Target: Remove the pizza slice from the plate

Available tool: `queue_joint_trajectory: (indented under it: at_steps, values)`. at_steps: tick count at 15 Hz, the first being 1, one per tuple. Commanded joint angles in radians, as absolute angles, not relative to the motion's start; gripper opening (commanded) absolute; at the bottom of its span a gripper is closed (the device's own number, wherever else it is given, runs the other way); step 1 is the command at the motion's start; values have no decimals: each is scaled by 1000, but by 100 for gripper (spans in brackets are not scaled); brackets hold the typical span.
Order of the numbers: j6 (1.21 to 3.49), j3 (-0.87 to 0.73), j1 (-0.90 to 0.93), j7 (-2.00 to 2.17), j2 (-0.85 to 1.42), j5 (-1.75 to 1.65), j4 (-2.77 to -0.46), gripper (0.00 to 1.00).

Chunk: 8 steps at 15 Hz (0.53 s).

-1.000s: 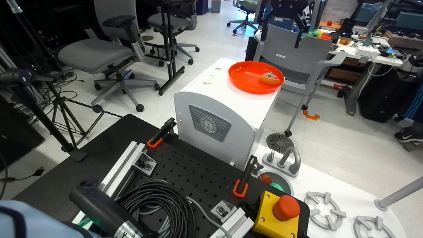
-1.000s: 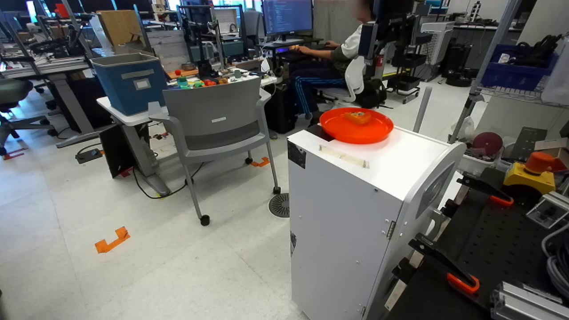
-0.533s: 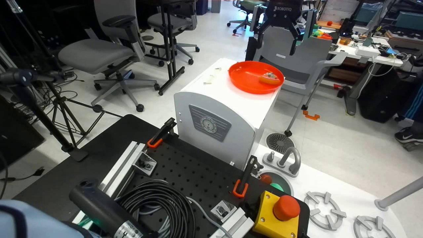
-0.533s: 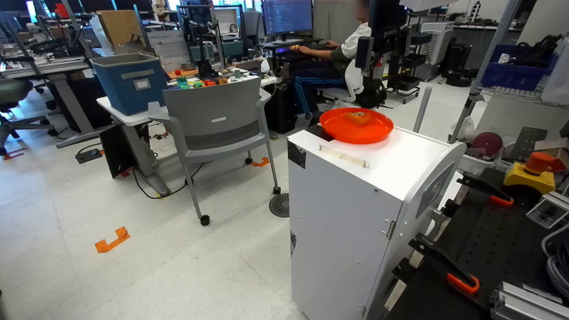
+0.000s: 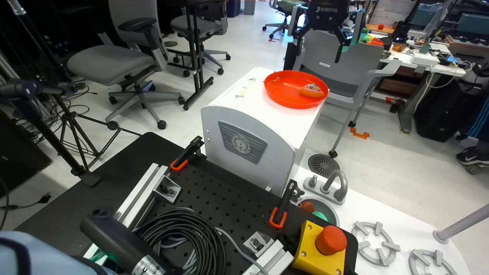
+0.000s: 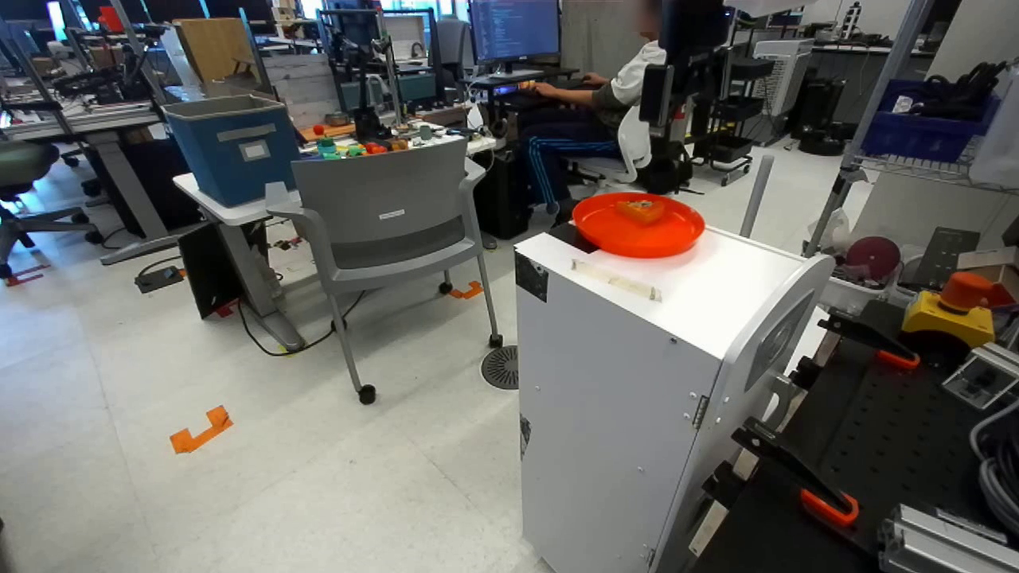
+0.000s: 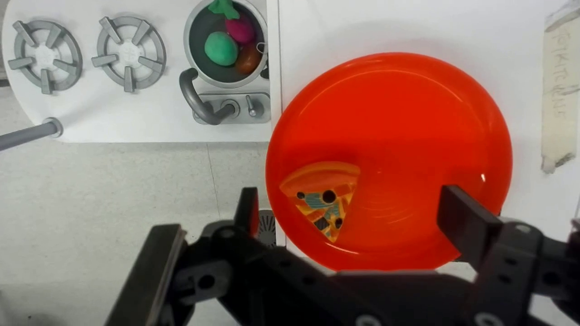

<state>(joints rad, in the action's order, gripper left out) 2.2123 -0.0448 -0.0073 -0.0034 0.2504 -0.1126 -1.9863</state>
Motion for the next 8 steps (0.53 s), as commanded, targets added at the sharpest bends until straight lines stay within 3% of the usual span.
queue_joint_trajectory:
  at_steps: [1,8]
  values:
    - [2207,-40,-12,-14,250,-114,-1985,100]
    - [2195,-41,-9,38,302,-97,-1932,100]
